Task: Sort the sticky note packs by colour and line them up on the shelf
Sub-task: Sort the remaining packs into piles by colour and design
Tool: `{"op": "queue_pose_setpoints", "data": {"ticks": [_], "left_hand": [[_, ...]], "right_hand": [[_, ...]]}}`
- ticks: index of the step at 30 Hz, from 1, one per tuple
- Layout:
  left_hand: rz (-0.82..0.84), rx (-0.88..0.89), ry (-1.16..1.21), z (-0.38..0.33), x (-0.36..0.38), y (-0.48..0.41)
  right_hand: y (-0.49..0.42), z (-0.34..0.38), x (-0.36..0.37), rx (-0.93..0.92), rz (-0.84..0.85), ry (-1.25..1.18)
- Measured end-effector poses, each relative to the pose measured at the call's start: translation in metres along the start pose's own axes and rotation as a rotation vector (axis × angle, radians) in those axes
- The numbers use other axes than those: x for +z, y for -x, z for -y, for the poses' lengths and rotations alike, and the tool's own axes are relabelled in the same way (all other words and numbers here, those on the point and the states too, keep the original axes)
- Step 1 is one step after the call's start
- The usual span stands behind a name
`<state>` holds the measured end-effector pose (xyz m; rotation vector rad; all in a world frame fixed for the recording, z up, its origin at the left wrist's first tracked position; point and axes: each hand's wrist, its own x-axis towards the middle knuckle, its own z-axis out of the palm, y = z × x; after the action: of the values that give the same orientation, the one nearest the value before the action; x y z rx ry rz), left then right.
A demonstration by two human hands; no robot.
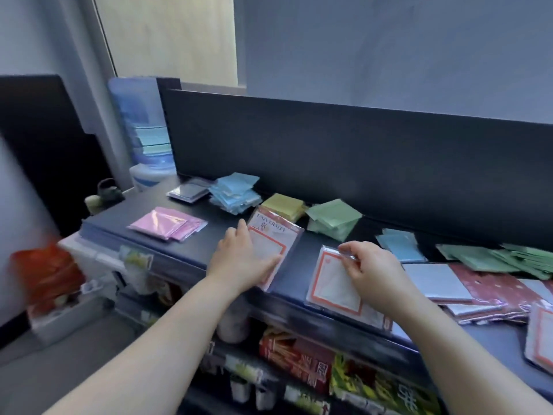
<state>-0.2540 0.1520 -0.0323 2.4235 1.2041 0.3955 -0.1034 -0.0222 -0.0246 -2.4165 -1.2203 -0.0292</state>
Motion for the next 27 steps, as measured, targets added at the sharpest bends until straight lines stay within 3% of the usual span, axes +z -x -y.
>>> {"op": "queue_pose_setpoints", "data": {"ticks": [7,12,17,27], "left_hand": [[0.093,0.001,-0.07,0.043,-0.012,-0.022],[0.194,0.134,-0.205,0.07,-0.016,-0.041],[0.212,0.286,-0.192,0.095,-0.024,-0.054],[0.259,0.395,-0.022,0.124,-0.039,-0.071]], "right_hand": [[-0.022,0.041,0.013,-0.028,-0.026,0.078],[-0.046,0.08,0.026,-0.066,-0.046,0.135],[-0.067,0.122,0.045,-0.091,-0.064,0.233],[-0.1,0.177,0.093,-0.279,0.173,0.45]]}}
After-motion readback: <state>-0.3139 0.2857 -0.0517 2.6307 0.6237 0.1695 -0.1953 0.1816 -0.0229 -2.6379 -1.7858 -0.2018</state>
